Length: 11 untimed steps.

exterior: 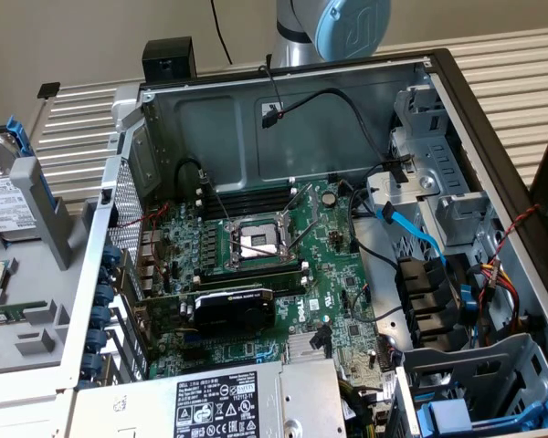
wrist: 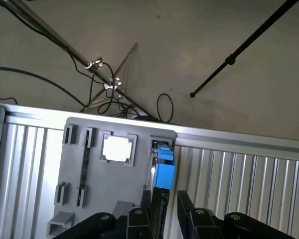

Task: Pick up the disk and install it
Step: 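Pick up the disk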

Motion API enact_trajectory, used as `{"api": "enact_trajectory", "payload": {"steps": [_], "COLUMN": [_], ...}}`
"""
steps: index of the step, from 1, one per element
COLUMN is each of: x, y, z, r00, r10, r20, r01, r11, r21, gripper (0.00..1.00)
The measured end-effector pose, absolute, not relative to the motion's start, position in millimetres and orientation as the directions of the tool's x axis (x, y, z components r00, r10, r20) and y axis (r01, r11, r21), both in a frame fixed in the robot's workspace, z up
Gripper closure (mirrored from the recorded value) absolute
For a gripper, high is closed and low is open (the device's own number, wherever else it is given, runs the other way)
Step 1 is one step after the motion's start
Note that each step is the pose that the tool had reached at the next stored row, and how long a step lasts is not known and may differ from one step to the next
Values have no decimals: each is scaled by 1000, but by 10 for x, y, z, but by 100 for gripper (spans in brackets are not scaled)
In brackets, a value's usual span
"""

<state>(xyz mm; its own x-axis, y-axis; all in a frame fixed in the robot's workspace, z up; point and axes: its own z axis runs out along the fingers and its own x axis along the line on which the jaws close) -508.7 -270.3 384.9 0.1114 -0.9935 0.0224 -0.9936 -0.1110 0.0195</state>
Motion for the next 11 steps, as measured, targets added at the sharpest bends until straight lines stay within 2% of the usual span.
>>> {"api": "enact_trajectory", "payload": {"steps": [1,4,5,6,11], "x": [-5087,-5087,-5087,-5087,-5087], "y": [-2703,-2703,-2703,-2703,-2703], "z": [3849,3849,3849,3849,3796], "r00": [111,111,111,111,111], "r10": [-994,-994,-994,-994,-994], "r20": [22,22,22,22,22], "r01": [-994,-994,-994,-994,-994], "r11": [-111,-111,-111,-111,-111], "r21": [19,20,19,19,20], "gripper": [60,48,48,42,42]}}
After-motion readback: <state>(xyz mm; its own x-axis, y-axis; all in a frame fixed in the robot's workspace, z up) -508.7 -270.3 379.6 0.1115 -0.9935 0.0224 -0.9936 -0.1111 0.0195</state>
